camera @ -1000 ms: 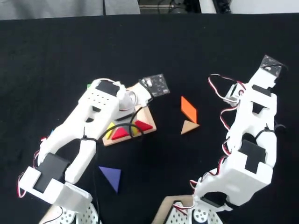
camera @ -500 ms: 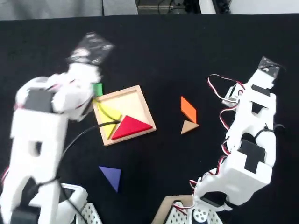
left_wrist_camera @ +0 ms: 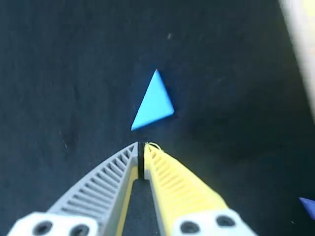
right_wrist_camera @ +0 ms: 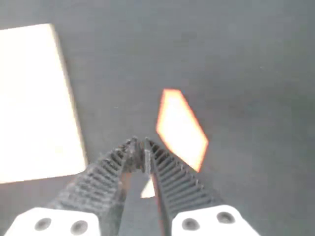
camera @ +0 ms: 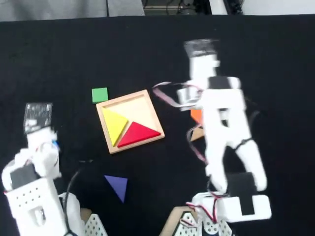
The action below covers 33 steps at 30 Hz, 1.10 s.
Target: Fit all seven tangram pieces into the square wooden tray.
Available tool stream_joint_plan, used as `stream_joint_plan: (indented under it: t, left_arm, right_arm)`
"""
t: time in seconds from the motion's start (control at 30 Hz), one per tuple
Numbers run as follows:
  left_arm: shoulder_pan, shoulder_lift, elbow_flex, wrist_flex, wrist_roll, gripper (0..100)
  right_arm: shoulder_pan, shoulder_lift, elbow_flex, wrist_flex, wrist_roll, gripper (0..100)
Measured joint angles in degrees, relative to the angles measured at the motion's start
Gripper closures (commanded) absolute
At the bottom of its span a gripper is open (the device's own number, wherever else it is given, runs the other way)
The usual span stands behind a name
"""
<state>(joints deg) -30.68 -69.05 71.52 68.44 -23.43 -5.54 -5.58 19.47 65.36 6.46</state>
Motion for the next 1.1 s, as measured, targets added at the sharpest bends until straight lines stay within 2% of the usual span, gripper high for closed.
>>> stream_joint_plan:
  t: [0.07, 0.2, 0.37, 0.63, 0.83, 1.1]
  left_arm:
    - [-1.32, -4.75, 5.10, -0.70, 0.35, 97]
    - [-1.76, -13.01, 13.45, -2.90, 3.87, 97]
    - [-2.20, -21.54, 17.49, -2.73, 4.48, 97]
    - [-2.20, -32.88, 22.51, -1.67, 4.66, 97]
    - [-0.70, -35.08, 22.59, 1.32, 4.40, 97]
    - [0.44, -35.08, 22.59, 1.41, 2.99, 97]
  right_arm:
    - [-5.71, 0.00, 0.00, 0.35, 0.35, 82.5]
    - [-14.07, 0.00, 0.00, 0.35, 0.53, 81.5]
    - [-18.99, 3.25, -3.08, 0.35, 0.97, 81.5]
    - [-19.34, 21.80, -15.30, 0.79, 0.97, 81.5]
    - [-16.53, 30.68, -21.71, 0.79, -0.26, 82.0]
    - [-15.12, 35.60, -24.70, 0.79, -0.44, 91.7]
